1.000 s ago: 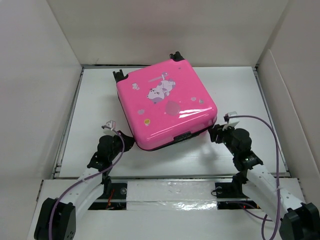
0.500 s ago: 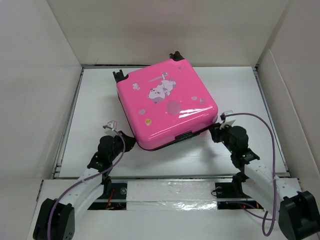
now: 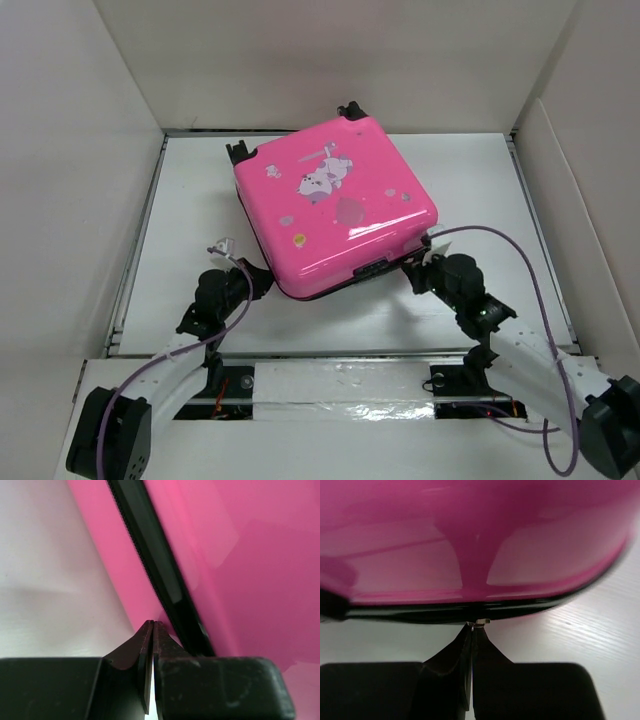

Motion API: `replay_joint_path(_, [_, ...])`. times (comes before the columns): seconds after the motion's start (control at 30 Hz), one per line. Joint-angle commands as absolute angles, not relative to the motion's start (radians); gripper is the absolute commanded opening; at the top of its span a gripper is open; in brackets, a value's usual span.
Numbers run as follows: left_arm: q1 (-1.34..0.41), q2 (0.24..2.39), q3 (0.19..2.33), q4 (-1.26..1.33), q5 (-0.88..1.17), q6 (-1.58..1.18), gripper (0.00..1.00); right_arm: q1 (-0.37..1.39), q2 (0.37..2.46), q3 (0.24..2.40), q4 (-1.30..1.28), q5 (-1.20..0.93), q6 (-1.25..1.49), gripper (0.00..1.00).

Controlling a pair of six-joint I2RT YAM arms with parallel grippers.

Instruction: Pack the luggage

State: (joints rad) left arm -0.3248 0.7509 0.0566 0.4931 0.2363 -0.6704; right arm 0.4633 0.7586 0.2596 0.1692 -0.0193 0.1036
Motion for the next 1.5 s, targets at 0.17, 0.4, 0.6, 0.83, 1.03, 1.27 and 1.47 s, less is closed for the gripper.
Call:
replay_joint_path(0.17, [-0.374,0.87,0.15,0.847,0.377,-0.762,0.0,0.894,0.876,0.555,-0.21,0.08,0.163,0.0])
replay_joint_path(0.4, [-0.62,0.968,0.202,0.903,0.158,-0.788,0.0,1.234,1.147,0.748,-0.048,0.162,0.247,0.0])
replay_joint_path(0.6, [-0.678,0.983,0.218,0.908,0.049,-0.811,0.0,1.44,1.504,1.068,0.072,0.212,0.192,0.0])
replay_joint_path(0.83, [-0.632,0.965,0.204,0.862,0.009,-0.81,0.0,1.539,1.701,1.244,0.125,0.356,0.103,0.0])
replay_joint_path(1.03, [-0.553,0.862,0.281,0.68,-0.093,-0.767,0.64,1.529,1.447,0.941,0.307,0.379,0.192,0.0])
replay_joint_path(1.27, [-0.349,0.862,0.408,0.589,-0.069,-0.839,0.79,1.52,1.278,0.749,0.253,0.345,0.258,0.0])
replay_joint_path(1.47, [-0.258,1.134,0.634,0.646,-0.032,-0.879,0.86,1.52,1.227,0.7,0.227,0.314,0.261,0.0])
